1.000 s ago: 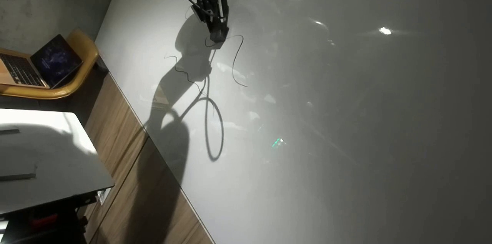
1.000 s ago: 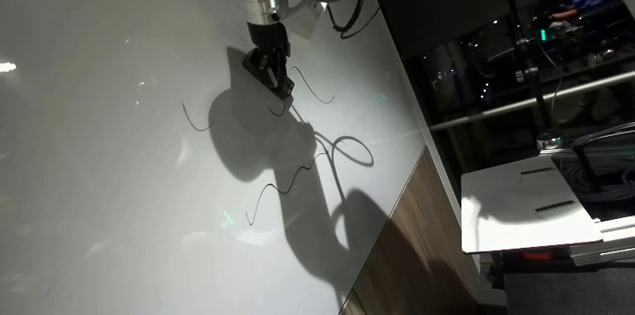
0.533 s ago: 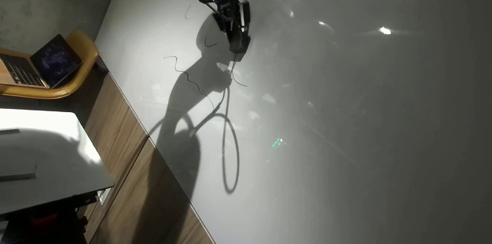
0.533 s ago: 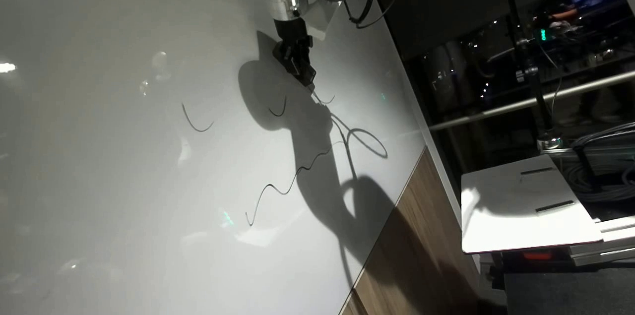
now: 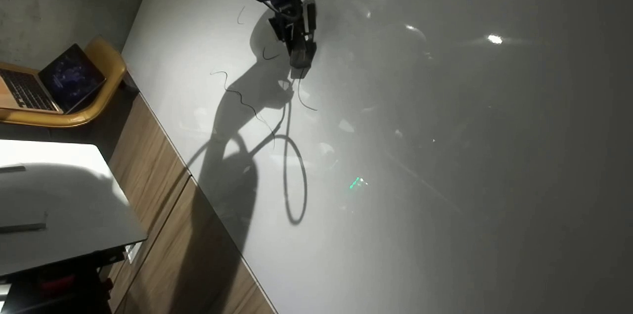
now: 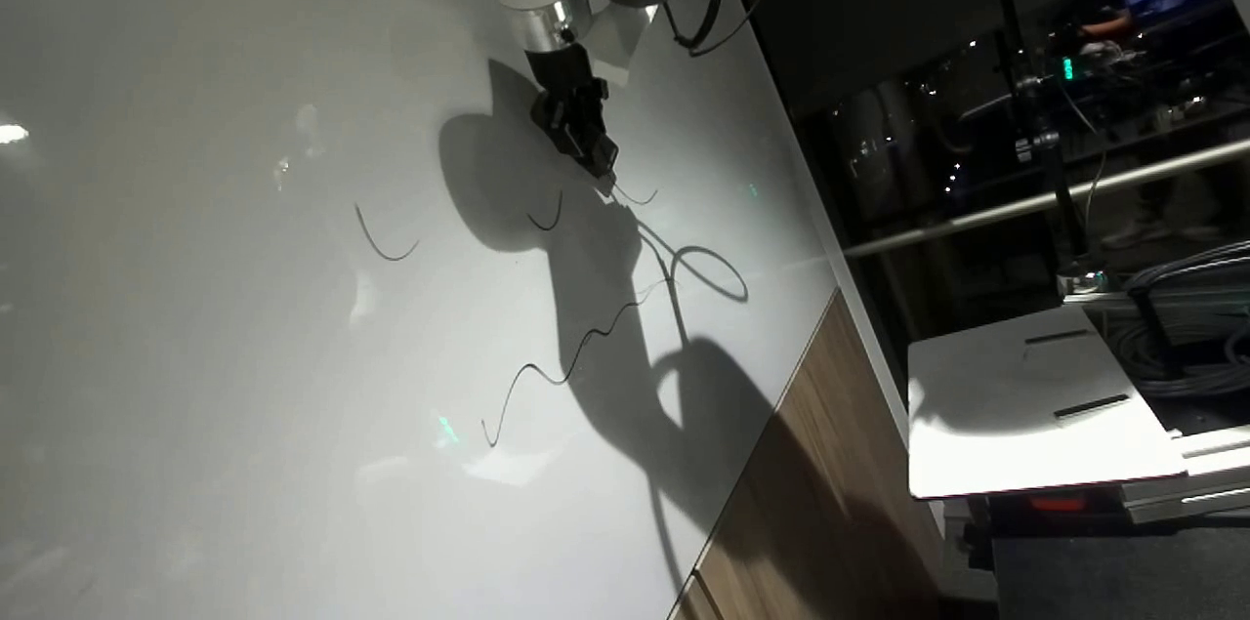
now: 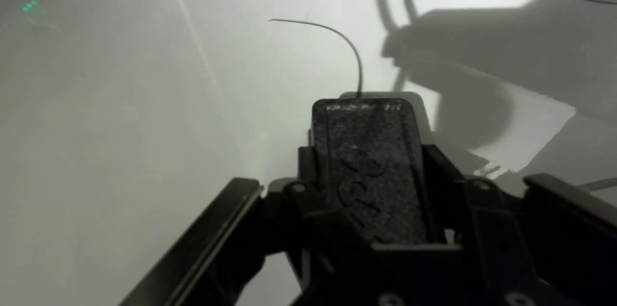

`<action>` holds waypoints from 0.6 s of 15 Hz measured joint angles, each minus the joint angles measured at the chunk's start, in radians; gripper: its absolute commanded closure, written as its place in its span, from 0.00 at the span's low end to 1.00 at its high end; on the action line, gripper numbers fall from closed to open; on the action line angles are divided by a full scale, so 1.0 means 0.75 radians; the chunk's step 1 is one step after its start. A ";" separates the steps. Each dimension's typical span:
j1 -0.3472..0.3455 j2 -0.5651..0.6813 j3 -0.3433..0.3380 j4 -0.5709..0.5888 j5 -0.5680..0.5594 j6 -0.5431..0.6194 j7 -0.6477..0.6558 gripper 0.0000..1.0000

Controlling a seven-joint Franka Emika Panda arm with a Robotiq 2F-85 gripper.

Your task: Use the eraser to wipe the whiteboard.

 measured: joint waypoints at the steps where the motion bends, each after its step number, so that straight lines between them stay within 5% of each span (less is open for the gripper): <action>1: 0.015 0.021 0.016 0.015 0.000 -0.023 0.004 0.70; 9: 0.219 0.237 0.133 0.176 -0.003 -0.099 0.063 0.70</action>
